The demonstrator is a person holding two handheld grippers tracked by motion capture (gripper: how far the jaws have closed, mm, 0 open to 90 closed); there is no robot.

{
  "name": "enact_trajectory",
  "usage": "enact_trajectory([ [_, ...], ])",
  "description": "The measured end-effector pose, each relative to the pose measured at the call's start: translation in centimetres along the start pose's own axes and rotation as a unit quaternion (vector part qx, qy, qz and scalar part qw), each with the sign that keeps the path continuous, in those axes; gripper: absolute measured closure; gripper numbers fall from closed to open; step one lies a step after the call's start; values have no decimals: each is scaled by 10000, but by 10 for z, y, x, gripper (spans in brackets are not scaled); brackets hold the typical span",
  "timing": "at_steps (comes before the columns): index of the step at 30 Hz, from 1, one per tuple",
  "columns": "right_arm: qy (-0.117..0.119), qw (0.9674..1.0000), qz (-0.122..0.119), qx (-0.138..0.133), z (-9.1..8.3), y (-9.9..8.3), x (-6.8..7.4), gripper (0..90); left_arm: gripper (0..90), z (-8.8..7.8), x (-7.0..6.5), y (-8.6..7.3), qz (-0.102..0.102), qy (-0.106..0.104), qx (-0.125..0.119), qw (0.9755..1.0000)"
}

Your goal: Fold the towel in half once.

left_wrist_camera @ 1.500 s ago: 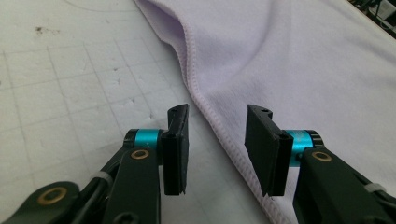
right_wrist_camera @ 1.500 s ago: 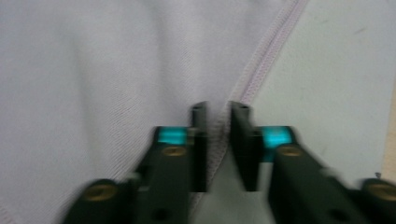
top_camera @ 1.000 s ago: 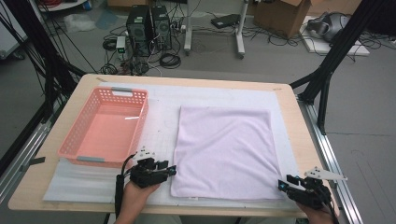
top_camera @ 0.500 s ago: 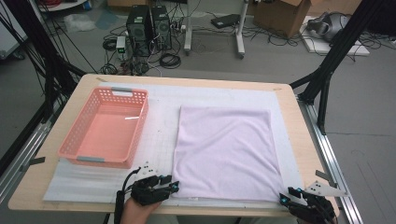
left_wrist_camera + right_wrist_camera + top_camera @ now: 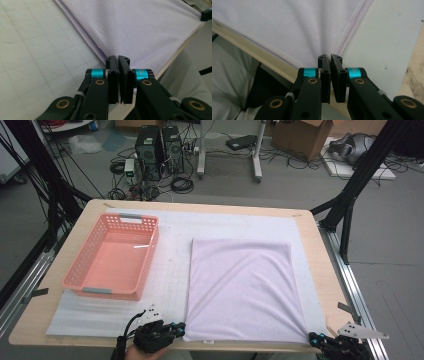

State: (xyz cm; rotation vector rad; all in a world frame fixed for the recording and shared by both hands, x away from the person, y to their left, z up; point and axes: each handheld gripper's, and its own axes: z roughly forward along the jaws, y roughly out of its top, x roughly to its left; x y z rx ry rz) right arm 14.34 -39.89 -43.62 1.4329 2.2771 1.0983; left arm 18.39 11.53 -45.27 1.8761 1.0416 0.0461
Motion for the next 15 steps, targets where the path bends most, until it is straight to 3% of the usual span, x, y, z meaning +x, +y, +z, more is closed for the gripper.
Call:
enact_trajectory([
  [3,32,10000,26,50,-5,-1,0,849,760,3,-1,3,228,54,-167,9996],
  [5,80,10000,30,23,-4,2,-1,715,669,8,3,9,334,140,-309,9989],
  [6,35,10000,10,-51,-3,4,-1,630,645,10,5,14,355,183,-380,9985],
  [8,37,9995,47,-315,-1,8,-3,557,534,14,13,25,481,356,-648,9961],
  [10,6,9987,55,-515,1,12,-4,537,503,17,20,33,568,392,-841,9941],
  [15,-97,9973,110,-726,7,25,-14,519,450,19,36,57,408,303,-1133,9923],
])
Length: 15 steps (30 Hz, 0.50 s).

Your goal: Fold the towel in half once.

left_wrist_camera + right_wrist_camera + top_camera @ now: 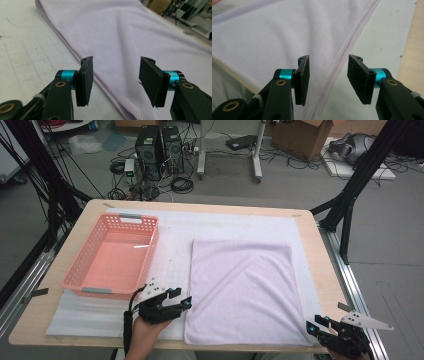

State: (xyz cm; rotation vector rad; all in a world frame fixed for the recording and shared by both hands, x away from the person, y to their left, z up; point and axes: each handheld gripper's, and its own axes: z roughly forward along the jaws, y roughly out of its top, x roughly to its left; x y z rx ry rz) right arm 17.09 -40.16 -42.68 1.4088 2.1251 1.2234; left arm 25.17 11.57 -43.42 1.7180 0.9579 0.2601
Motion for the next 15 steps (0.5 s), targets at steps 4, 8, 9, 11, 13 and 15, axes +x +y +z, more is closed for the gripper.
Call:
enact_trajectory([
  [4,-123,9999,28,19,13,11,-7,523,456,15,10,13,54,125,123,9998],
  [8,-202,9998,-34,-43,33,27,-17,540,459,40,21,26,65,196,91,9997],
  [9,-198,9998,-37,-32,37,29,-19,547,457,46,23,30,80,199,129,9997],
  [11,-158,9998,-73,-6,46,36,-22,549,459,57,26,36,202,223,64,9995],
  [13,-78,9999,-123,-10,55,43,-25,555,464,67,30,43,277,266,148,9992],
  [15,-17,9999,-159,-19,64,50,-28,556,464,75,36,49,270,365,142,9989],
])
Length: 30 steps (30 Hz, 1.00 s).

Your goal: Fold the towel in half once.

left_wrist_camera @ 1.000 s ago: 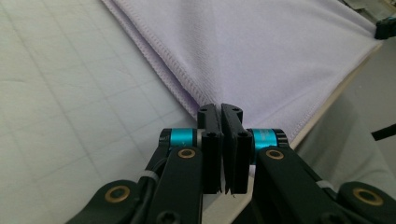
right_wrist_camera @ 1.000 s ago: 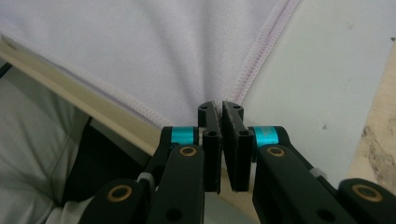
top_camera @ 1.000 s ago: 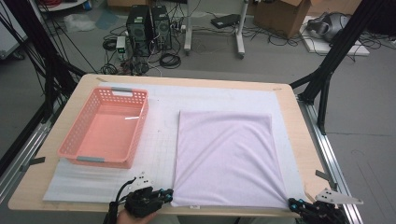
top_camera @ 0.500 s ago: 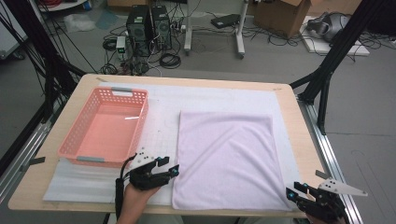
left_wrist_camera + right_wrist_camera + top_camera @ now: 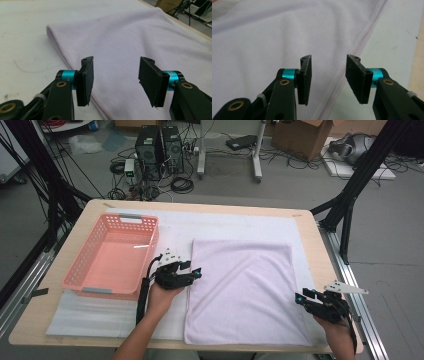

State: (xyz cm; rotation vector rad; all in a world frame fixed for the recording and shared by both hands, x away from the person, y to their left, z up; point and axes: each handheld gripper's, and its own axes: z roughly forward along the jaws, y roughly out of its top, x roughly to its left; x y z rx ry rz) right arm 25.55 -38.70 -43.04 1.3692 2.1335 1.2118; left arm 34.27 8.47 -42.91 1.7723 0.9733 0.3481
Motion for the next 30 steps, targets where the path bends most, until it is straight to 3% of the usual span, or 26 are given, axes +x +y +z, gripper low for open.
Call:
enact_trajectory([
  [2,45,10000,-51,6,9,7,-3,556,465,7,7,8,-87,186,188,9996],
  [3,58,10000,-77,21,14,10,-6,557,463,11,10,10,-187,206,154,9995],
  [6,64,9999,-86,44,28,20,-12,550,459,18,18,16,-126,275,101,9995],
  [8,40,9998,-112,133,37,28,-16,523,460,20,23,16,-184,348,-93,9992],
  [11,-27,9997,-149,187,44,38,-22,508,480,26,35,10,-467,464,98,9978],
  [14,-74,9997,-168,186,52,48,-27,512,497,31,39,7,-552,517,133,9970],
  [17,-65,9995,-194,234,59,55,-31,516,501,35,37,7,-557,487,44,9972],
  [21,-37,9994,-217,252,61,58,-31,517,500,42,35,13,-488,468,153,9976],
  [26,-8,9994,-245,246,62,59,-33,521,498,51,40,25,-361,631,225,9971],
  [29,-9,9995,-224,236,65,61,-36,526,530,59,47,27,-473,662,125,9966],
  [30,-26,9995,-221,214,66,62,-38,536,551,63,50,26,-545,695,275,9957],
])
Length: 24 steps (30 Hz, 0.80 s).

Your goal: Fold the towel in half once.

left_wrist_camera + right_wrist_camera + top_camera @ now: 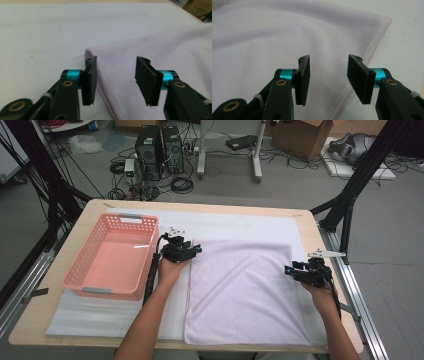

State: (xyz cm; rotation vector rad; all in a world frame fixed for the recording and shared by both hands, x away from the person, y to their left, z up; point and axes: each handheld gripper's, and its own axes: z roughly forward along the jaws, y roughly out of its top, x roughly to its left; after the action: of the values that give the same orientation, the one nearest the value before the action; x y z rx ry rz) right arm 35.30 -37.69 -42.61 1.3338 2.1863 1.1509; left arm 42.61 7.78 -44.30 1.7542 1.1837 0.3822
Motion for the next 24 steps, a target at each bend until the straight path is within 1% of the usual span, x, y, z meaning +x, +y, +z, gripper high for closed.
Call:
enact_trajectory([
  [1,-45,10000,23,24,2,1,-2,535,546,5,2,0,-68,17,137,9999],
  [2,-65,10000,46,55,3,3,-4,536,547,8,3,1,-84,5,189,9998],
  [4,-98,9999,85,50,6,6,-7,538,559,14,4,8,-73,-1,241,9997],
  [5,-98,9999,103,44,7,8,-8,538,584,17,4,12,-42,9,327,9995],
  [7,-82,9999,124,44,9,11,-9,539,593,25,5,19,-102,165,540,9984],
  [8,-77,9999,92,50,10,13,-10,539,619,27,5,22,-108,180,548,9983],
  [9,-64,9999,80,28,11,13,-9,541,665,30,5,24,-52,241,614,9978],
  [10,-55,10000,74,10,12,14,-10,541,701,33,5,25,-27,256,682,9973],
  [11,-47,10000,83,15,14,13,-10,541,771,36,4,25,42,310,751,9967],
  [12,-47,9999,90,39,15,13,-11,541,843,38,4,25,102,468,779,9958],
  [14,-72,9999,128,48,17,12,-15,542,864,39,6,25,4,567,706,9959],
  [15,-86,9998,148,30,18,12,-16,548,867,38,9,25,-34,679,621,9957],
  [16,-118,9998,177,8,19,12,-18,560,869,38,10,26,-68,705,559,9959],
  [17,-154,9997,197,-12,19,12,-19,572,870,38,12,26,-117,723,501,9961],
  [19,-267,9993,243,-49,22,12,-24,581,868,37,12,25,-133,771,429,9960],
  [21,-420,9986,329,-29,26,13,-30,583,860,38,12,24,-92,746,418,9963],
  [22,-478,9981,383,-31,28,15,-33,583,842,39,12,24,-84,760,403,9963],
  [23,-537,9976,436,-32,29,17,-36,582,771,39,13,23,-163,672,382,9969],
  [24,-574,9972,479,-35,31,19,-38,581,686,41,14,22,-301,503,405,9975],
])
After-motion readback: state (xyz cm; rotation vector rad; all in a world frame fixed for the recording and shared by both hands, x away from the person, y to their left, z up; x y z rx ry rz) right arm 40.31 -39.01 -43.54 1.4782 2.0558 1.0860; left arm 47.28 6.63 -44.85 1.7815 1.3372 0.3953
